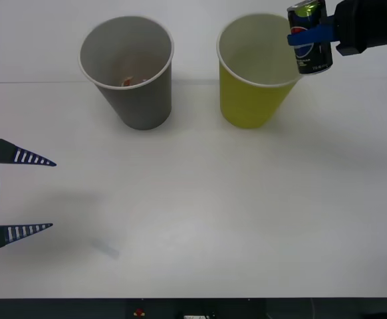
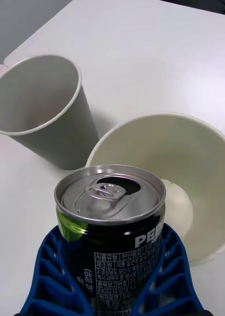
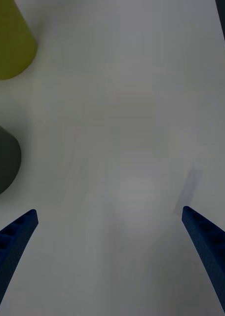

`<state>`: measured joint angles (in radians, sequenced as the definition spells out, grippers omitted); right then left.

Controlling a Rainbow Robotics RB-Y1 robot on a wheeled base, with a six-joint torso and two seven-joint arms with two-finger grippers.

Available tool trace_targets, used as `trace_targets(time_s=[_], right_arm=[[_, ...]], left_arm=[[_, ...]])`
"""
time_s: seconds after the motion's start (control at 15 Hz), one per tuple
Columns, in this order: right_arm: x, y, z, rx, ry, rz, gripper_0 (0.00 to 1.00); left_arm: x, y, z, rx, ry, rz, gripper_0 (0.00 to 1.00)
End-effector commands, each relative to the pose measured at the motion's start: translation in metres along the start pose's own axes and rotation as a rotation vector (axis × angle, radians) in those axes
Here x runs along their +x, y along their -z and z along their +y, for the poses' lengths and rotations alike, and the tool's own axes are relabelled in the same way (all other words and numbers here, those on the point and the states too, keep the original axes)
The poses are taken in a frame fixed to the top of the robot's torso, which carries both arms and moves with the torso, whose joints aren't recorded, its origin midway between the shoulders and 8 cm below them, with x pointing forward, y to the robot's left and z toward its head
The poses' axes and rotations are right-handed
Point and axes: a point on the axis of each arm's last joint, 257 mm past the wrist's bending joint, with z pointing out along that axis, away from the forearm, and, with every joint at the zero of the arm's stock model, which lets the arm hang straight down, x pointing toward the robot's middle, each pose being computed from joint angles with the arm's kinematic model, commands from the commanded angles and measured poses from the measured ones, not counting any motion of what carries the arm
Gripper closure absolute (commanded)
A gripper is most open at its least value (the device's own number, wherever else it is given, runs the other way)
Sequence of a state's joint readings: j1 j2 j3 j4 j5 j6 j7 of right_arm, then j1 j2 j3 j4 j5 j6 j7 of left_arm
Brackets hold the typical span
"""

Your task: Put the can into the green bin and the plastic bottle into the gray bin

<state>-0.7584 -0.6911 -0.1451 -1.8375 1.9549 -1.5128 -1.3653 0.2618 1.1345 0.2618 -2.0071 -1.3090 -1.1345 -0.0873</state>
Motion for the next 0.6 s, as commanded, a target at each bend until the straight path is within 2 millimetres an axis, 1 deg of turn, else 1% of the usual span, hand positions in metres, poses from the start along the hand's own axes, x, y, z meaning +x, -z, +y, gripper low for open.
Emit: trace_targets(time_s=[0.07, 0.2, 0.27, 0.33, 0.47, 0.6], right_arm=[[-0.012, -0.028, -0.015, 0.006, -0.005, 0.002, 1.0], [-0.018, -0.046, -0.024, 0.011, -0.004, 0.01, 1.0], [-0.022, -0.057, -0.029, 0.013, -0.006, 0.014, 0.99], [-0.023, -0.062, -0.035, 0.018, -0.013, 0.018, 0.96], [-0.026, -0.069, -0.041, 0.024, -0.013, 0.034, 0.9], [-0.028, -0.071, -0.047, 0.038, -0.012, 0.043, 0.86]], left_arm=[[0.0, 0.0, 0.0, 0.0, 0.0, 0.0, 0.0], [0.0, 0.0, 0.0, 0.0, 0.0, 0.0, 0.0], [0.0, 0.0, 0.0, 0.0, 0.0, 0.0, 0.0], [0.0, 0.0, 0.0, 0.0, 0.0, 0.0, 0.0], [0.0, 0.0, 0.0, 0.0, 0.0, 0.0, 0.0], [0.0, 0.0, 0.0, 0.0, 0.0, 0.0, 0.0]])
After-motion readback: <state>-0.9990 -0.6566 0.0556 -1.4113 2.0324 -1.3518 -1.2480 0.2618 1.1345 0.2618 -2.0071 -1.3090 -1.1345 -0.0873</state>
